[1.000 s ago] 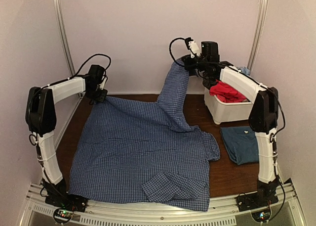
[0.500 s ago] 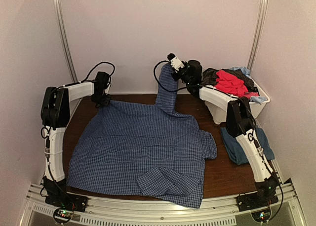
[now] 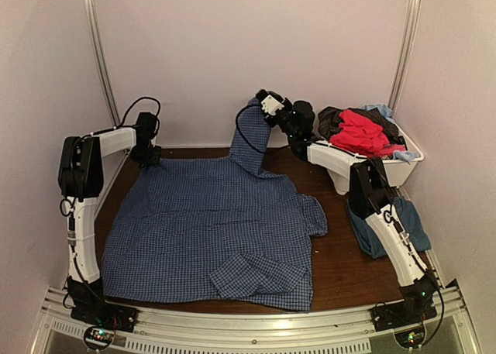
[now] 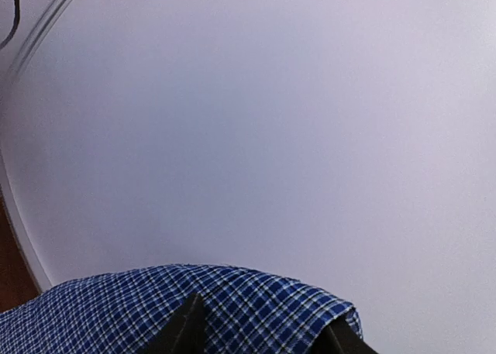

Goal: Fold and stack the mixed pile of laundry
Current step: Flatten out the crumpled shirt at the center of the board.

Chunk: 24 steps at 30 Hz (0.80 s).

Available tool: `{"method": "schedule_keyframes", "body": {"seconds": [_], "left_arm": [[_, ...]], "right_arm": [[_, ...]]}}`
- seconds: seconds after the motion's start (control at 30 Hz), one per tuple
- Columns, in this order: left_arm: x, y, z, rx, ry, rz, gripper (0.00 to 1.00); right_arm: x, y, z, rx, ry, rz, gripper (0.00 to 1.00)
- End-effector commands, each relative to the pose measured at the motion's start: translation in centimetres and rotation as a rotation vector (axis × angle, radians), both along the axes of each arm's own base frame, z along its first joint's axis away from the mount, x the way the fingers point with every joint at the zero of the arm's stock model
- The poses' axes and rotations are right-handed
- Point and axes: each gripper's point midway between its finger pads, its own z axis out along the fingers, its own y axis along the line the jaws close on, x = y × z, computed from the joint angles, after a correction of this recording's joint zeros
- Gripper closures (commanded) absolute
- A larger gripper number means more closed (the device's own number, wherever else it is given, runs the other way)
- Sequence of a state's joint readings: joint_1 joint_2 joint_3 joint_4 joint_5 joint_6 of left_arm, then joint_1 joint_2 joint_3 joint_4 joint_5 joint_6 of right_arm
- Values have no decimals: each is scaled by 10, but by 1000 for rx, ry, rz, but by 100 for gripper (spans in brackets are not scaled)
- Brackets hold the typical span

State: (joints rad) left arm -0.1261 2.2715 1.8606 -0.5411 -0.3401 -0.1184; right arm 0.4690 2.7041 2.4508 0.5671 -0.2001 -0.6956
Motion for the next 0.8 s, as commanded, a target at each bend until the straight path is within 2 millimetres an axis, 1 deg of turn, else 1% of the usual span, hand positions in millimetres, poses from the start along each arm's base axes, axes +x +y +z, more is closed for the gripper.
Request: {"method": "schedule_keyframes", "body": {"seconds": [0.0, 0.07, 0.1, 0.13, 0.17, 0.2, 0.23, 0.27, 0.33, 0.4, 0.43, 0.5, 0.57, 0.63, 0.67, 0.7, 0.73, 0.77], "left_arm": [[-2, 7, 3, -44, -4, 70, 66], [-9, 28, 11, -64, -12, 156, 52], [-12, 36, 19, -88, -29, 188, 48], [-14, 44, 28, -107, -53, 210, 44], [-18, 50, 36, -115, -73, 230, 36], [-21, 54, 45, -122, -95, 240, 33], [-23, 55, 57, -129, -118, 240, 31], [-24, 54, 65, -136, -133, 231, 29], [-28, 46, 75, -174, -138, 202, 27], [-36, 31, 74, -226, -120, 157, 24], [-41, 21, 72, -243, -109, 131, 24], [-52, -7, 64, -258, -80, 56, 23], [-66, -28, 53, -238, -44, -1, 24], [-81, -46, 38, -251, 5, -45, 25], [-88, -54, 32, -262, 27, -63, 27], [-96, -60, 24, -270, 48, -77, 30], [-107, -67, 13, -279, 77, -99, 33], [-114, -76, 8, -295, 90, -129, 35]], "right_arm": [[-20, 14, 38, 155, -7, 84, 41], [-4, 2, 22, 198, 100, -5, 26], [5, -6, 11, 203, 167, -69, 6], [11, -17, 1, 209, 231, -148, 1], [14, -33, 0, 228, 279, -229, 0], [15, -47, -2, 241, 322, -286, 0], [15, -60, -7, 247, 370, -329, 0], [13, -75, -5, 274, 409, -374, 0], [13, -106, -5, 328, 495, -414, 0], [9, -120, -7, 356, 596, -378, 0], [5, -123, -8, 363, 632, -354, 0], [-9, -114, -11, 333, 696, -260, 0], [-23, -102, -24, 284, 810, -197, 0], [-34, -97, -34, 302, 925, -163, 2], [-40, -96, -42, 306, 980, -157, 5], [-48, -94, -51, 307, 1042, -149, 12], [-59, -88, -56, 329, 1107, -113, 20], [-72, -79, -73, 335, 1185, -61, 28]]}}
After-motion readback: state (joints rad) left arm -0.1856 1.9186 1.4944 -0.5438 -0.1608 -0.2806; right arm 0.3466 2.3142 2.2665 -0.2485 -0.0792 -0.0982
